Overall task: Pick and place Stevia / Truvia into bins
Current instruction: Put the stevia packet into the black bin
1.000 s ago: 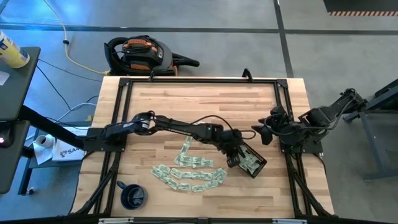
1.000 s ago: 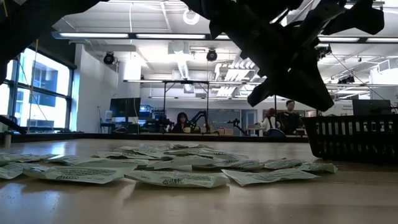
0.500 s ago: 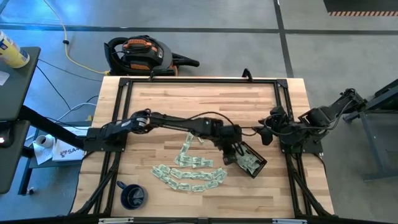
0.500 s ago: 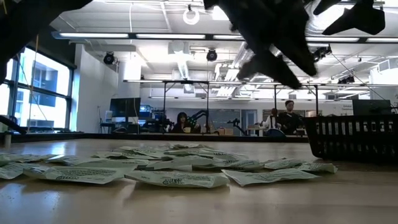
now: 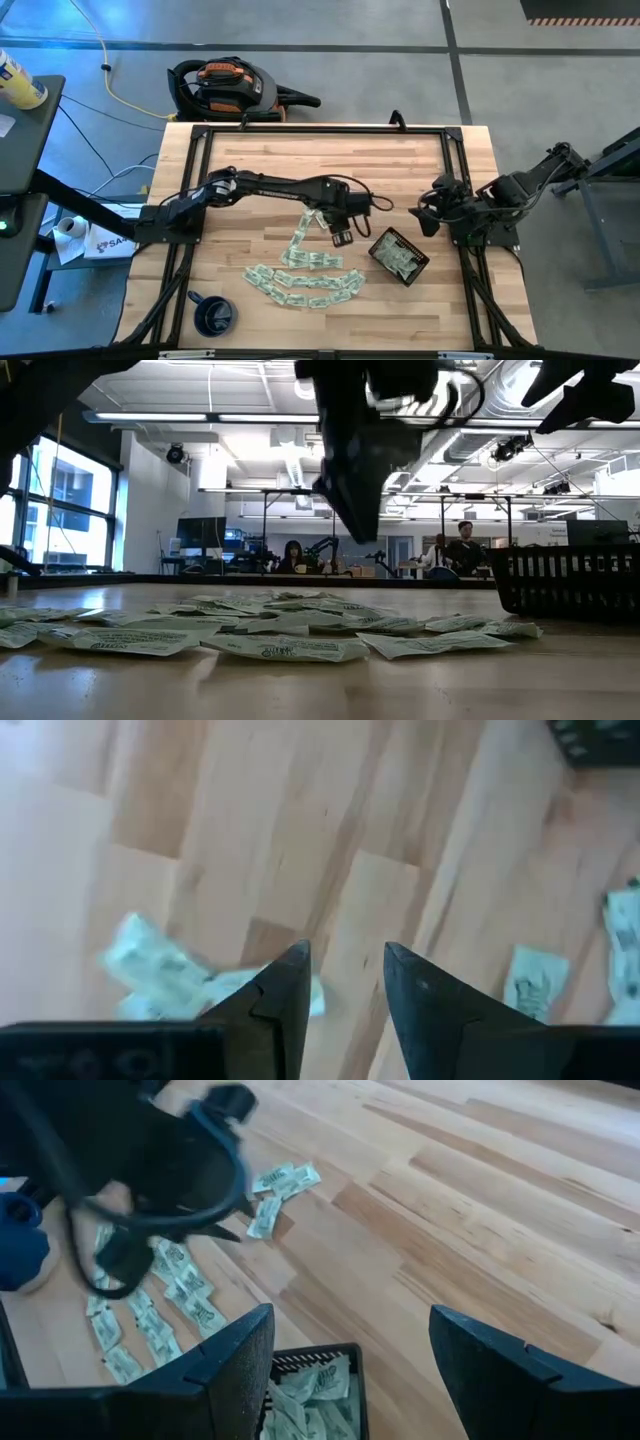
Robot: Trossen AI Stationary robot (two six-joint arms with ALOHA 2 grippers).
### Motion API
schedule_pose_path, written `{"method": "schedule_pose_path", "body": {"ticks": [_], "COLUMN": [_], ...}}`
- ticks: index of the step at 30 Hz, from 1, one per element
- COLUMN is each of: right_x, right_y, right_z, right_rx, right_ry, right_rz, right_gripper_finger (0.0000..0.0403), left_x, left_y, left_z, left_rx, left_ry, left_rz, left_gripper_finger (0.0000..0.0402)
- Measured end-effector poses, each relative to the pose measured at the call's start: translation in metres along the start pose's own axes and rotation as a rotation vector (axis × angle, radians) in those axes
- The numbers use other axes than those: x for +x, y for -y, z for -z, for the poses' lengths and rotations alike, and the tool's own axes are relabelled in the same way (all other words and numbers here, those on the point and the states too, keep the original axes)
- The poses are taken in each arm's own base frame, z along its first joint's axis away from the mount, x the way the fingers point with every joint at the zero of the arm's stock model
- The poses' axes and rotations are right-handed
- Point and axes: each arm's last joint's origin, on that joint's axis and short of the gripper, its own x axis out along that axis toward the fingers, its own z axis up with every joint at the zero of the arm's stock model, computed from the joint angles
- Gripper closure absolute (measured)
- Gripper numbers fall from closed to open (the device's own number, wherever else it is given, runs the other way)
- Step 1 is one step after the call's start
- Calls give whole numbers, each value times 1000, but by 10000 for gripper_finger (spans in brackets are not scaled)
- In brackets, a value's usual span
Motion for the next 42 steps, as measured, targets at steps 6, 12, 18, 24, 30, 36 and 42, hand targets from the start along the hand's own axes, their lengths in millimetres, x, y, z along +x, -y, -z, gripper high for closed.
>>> {"method": "schedule_pose_path", "body": {"ticks": [6, 12, 18, 24, 30, 36, 42], "right_x": [2, 4, 7, 8, 8, 8, 8], "right_y": [-2, -3, -2, -1, -1, -2, -5], "right_z": [1, 2, -1, -3, -3, -4, -4], "right_rx": [-1, 10, 29, 48, 51, 59, 65], "right_ry": [-8, -7, -7, -2, -1, -1, 6], "right_rz": [10, 23, 39, 51, 48, 42, 11], "right_gripper_finger": [146, 146, 146, 146, 146, 146, 146], "left_x": [27, 30, 39, 60, 73, 68, 49], "left_y": [-58, -88, -87, -85, -88, -86, -85], "left_z": [5, 5, 8, 14, 23, 21, -1], "left_rx": [-260, -372, -311, -293, -293, -250, -209], "left_ry": [-55, -81, -122, -171, -238, -210, -107], "left_rz": [-46, -70, -105, -104, -11, -36, -53], "left_gripper_finger": [241, 234, 228, 227, 229, 297, 376]}}
